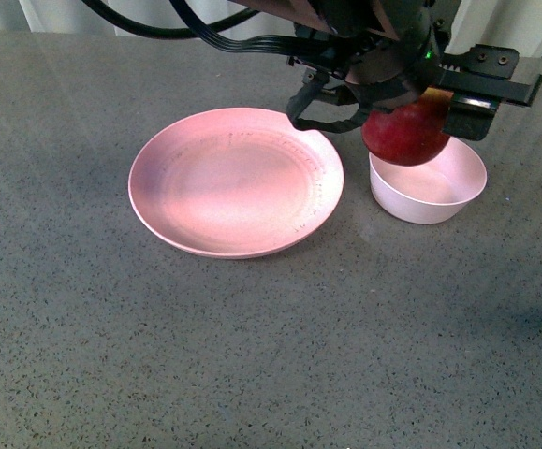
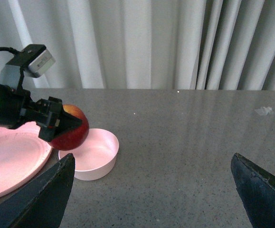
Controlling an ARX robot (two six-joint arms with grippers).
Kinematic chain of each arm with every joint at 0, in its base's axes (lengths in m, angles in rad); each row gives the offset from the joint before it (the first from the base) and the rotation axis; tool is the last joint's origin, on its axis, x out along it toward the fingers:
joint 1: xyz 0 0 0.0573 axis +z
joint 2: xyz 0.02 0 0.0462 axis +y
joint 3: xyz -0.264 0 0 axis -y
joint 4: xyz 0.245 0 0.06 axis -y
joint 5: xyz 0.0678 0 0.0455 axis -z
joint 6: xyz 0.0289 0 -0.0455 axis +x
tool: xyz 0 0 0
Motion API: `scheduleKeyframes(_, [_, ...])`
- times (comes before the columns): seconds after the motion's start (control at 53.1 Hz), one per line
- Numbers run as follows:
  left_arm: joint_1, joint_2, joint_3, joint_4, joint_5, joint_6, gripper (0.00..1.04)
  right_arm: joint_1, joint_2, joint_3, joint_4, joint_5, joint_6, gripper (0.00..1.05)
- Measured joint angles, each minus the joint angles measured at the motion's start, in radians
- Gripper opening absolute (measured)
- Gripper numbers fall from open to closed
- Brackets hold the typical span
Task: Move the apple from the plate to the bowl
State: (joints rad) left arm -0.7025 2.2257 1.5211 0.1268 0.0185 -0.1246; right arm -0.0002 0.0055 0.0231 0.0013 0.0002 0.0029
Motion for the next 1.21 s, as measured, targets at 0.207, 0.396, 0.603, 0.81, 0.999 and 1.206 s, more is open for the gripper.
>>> scheduleKeyframes(0.207, [-0.02, 0.041, 0.052, -0.015, 0.0, -0.004, 0.72, 0.0, 0.0, 0.0, 0.0, 0.0, 0.0, 0.96])
scheduleKeyframes(0.396, [-0.02, 0.071, 0.095, -0.024, -0.002, -0.007, 0.72, 0.0, 0.0, 0.0, 0.0, 0.0, 0.0, 0.96])
scheduleKeyframes(0.603, [-0.02, 0.086, 0.107, -0.027, 0.003, -0.011, 0.72, 0.0, 0.0, 0.0, 0.0, 0.0, 0.0, 0.96])
scheduleKeyframes(0.81, [-0.02, 0.089, 0.107, -0.025, 0.01, -0.019, 0.72, 0.0, 0.0, 0.0, 0.0, 0.0, 0.0, 0.96])
scheduleKeyframes(0.999, [-0.02, 0.1, 0.107, -0.022, 0.013, -0.019, 0.71, 0.0, 0.0, 0.0, 0.0, 0.0, 0.0, 0.96])
scheduleKeyframes(1.206, [-0.02, 0.109, 0.107, -0.022, 0.023, -0.019, 0.71, 0.0, 0.0, 0.0, 0.0, 0.0, 0.0, 0.96])
